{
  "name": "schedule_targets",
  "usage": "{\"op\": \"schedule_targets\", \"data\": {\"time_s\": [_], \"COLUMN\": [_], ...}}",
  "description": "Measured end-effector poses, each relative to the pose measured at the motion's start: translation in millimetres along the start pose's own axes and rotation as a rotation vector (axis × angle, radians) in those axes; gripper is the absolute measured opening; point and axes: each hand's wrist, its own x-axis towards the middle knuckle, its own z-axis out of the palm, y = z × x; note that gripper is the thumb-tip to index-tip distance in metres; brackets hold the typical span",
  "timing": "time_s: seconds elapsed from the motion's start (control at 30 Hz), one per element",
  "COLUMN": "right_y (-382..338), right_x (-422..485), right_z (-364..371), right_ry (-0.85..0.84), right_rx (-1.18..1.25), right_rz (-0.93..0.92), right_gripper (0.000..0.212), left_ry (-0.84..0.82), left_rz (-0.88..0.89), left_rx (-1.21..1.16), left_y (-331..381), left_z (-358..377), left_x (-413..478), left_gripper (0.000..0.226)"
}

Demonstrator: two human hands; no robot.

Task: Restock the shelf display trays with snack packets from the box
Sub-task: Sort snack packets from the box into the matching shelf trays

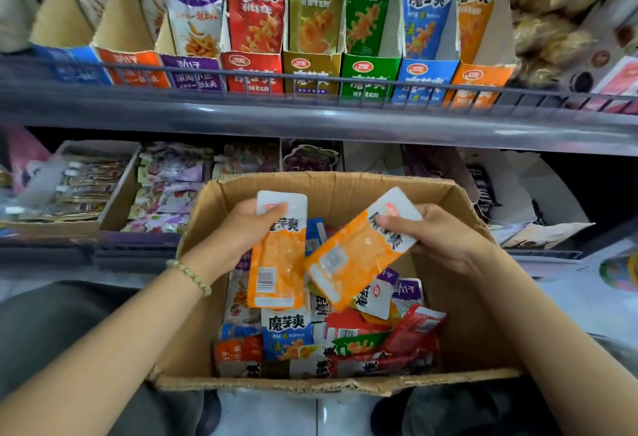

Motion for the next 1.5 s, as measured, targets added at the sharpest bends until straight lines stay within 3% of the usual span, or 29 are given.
{"op": "schedule_targets", "data": {"time_s": [0.13,0.2,0.33,0.43,0.53,0.6,0.63,0.67,0.7,0.77,0.8,0.9,0.97,1.07,1.17,1.3,1.5], "right_y": [7,9,4,6,10,11,12,11,10,8,11,42,73,100,108,102,86], "right_x": [-1,2,12,15,19,20,19,18,17,19,23,45,54,56,59,55,57], "right_z": [39,55,55,51,53,54,54,56,56,49,43,20,12,21,24,24,19], "right_ry": [0.072,0.141,0.029,-0.03,0.081,0.091,0.053,-0.016,-0.095,-0.194,-0.175,-0.001,0.022,0.003,0.065,-0.044,-0.032], "right_rx": [-0.143,-0.142,0.041,-0.004,0.05,0.1,0.111,0.128,0.158,0.211,0.183,-0.197,-0.462,-0.599,-0.455,-0.228,-0.037], "right_rz": [-0.153,-0.248,-0.174,-0.172,-0.187,-0.181,-0.182,-0.18,-0.167,-0.109,-0.069,0.123,0.312,0.449,0.461,0.437,0.344], "right_gripper": [0.023,0.021,0.032,0.02,0.014,0.015,0.019,0.025,0.034,0.051,0.056,0.048,0.049,0.063,0.034,0.018,0.025], "left_ry": [-0.255,-0.386,-0.37,-0.393,-0.18,-0.217,-0.285,-0.346,-0.382,-0.365,-0.343,-0.361,-0.349,-0.317,-0.317,-0.283,-0.219], "left_rz": [0.039,0.096,0.161,0.084,0.166,0.252,0.267,0.272,0.256,0.165,0.101,-0.016,-0.013,-0.024,-0.038,-0.005,0.047], "left_rx": [0.037,0.113,0.04,0.014,0.297,0.49,0.585,0.637,0.613,0.445,0.326,0.008,-0.06,-0.08,-0.162,-0.187,-0.171], "left_y": [9,10,11,8,5,5,4,1,-2,-3,1,12,11,11,11,12,12], "left_z": [19,30,28,26,29,32,35,38,40,38,34,18,12,13,14,12,4], "left_x": [-20,-27,-22,-16,-16,-22,-26,-27,-25,-19,-17,-19,-17,-17,-16,-18,-22], "left_gripper": [0.042,0.04,0.031,0.033,0.068,0.104,0.11,0.104,0.084,0.034,0.027,0.024,0.015,0.021,0.013,0.012,0.029]}}
